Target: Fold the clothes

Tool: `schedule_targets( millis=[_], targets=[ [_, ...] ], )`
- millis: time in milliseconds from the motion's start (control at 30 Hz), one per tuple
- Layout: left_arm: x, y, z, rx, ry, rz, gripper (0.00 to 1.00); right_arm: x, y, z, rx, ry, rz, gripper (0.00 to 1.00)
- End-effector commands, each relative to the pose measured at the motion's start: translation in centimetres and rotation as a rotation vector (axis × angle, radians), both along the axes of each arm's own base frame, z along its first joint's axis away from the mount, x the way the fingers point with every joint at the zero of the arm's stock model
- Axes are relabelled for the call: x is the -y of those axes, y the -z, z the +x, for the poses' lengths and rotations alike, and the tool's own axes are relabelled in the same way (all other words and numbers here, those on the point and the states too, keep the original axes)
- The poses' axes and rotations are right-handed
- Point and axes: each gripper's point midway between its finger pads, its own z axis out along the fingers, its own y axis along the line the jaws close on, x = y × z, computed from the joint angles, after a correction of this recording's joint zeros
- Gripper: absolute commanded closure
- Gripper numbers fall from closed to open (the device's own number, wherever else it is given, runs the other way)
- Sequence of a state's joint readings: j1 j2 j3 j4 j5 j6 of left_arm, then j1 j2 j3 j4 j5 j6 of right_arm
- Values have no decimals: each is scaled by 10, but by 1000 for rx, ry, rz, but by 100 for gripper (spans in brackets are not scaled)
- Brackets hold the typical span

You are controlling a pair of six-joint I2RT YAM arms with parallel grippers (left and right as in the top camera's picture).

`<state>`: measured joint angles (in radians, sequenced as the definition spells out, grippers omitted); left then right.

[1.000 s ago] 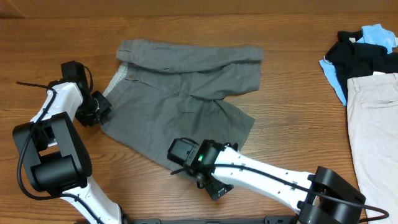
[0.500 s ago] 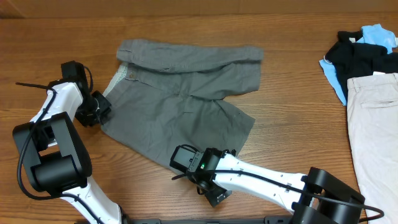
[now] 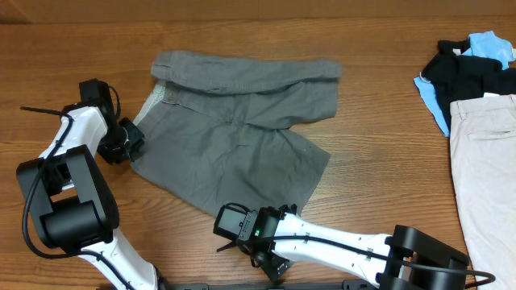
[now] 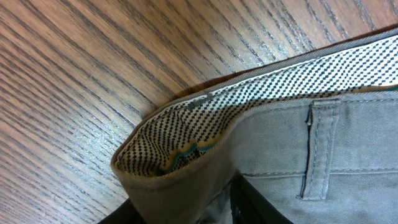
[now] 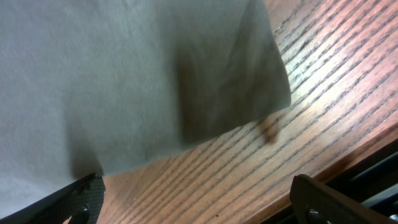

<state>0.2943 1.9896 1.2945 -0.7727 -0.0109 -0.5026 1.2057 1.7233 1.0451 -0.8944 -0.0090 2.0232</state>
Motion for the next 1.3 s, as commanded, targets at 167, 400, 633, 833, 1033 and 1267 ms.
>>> schedule_targets(
  millis=[167,400,633,833,1033,1267],
  targets=[
    [-11,14,-20,-78,-36,56,63,3,9,11,59,146,14,0],
    [-12,14,-20,-78,-36,56,63,9,16,26,122,170,13,0],
    [-12,14,-20,-79,-36,60,62,32,16,43,148,230,-55,0],
    [-13,14,-20,-80,-37,64,62,40,17,44,100,264,-66,0],
    [-12,14,-21,-83,-37,63,61,24,17,33,92,222,-22,0],
    [-12,14,-21,-84,-37,62,61,25,22,26,77,203,-43,9]
  ],
)
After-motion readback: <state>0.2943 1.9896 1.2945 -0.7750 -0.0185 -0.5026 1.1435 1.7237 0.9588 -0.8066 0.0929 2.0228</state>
